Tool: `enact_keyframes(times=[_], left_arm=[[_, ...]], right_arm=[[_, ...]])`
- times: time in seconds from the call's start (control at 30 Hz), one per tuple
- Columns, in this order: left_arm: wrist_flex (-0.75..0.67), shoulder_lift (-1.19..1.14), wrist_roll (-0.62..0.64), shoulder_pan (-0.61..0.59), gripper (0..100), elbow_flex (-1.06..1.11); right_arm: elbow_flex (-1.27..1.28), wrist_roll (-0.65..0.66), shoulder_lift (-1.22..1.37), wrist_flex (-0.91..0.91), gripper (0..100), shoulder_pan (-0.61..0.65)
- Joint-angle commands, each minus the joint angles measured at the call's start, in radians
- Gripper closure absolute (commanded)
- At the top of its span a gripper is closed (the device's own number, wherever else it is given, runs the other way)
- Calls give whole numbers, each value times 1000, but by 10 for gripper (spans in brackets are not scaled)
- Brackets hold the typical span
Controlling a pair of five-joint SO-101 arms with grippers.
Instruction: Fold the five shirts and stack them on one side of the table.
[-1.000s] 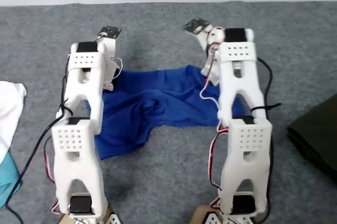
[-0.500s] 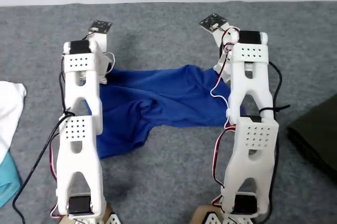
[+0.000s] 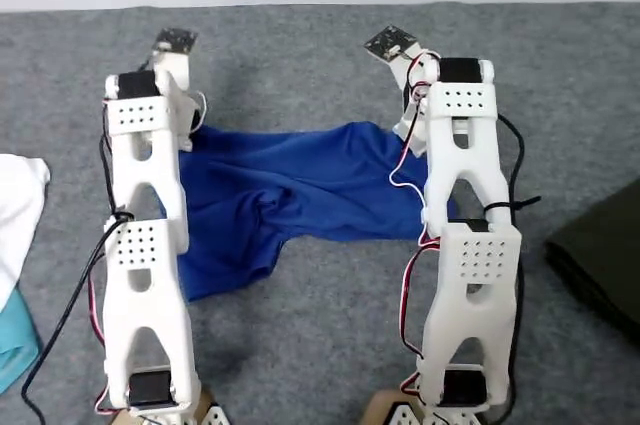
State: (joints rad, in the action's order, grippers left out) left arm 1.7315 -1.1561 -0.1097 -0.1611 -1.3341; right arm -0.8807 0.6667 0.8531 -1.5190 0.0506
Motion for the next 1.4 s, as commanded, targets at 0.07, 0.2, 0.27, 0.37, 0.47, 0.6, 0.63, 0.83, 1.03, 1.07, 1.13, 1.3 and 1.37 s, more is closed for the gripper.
enact_keyframes(times=[0.07,0.2,0.27,0.37,0.47,0.6,0.63,0.83,1.03,1.07,1.13,1.3,1.37], left_arm=[[23,195,0,63,996,-38],[23,265,0,97,996,-38],[23,290,0,103,996,-38],[23,311,2,98,996,-38],[23,318,2,87,996,-38],[23,319,2,57,996,-38],[23,319,2,48,996,-38],[25,321,2,-9,996,-38],[25,321,2,-20,996,-38],[25,321,2,-20,996,-38],[25,321,2,-18,996,-38],[25,321,2,-20,996,-38],[25,321,2,-20,996,-38]], right_arm=[[-52,-9,-27,62,954,7],[-48,-9,-25,122,953,12],[-48,-9,-24,125,953,28],[-46,-9,5,119,953,59],[-46,-9,58,124,954,73],[-52,-8,139,154,955,67],[-52,-8,153,166,955,59],[-52,-6,189,228,956,-7],[-68,-6,182,243,956,-59],[-81,-6,186,240,956,-67],[-101,-6,189,237,956,-84],[-129,-6,185,236,956,-116],[-129,-5,182,228,956,-120]])
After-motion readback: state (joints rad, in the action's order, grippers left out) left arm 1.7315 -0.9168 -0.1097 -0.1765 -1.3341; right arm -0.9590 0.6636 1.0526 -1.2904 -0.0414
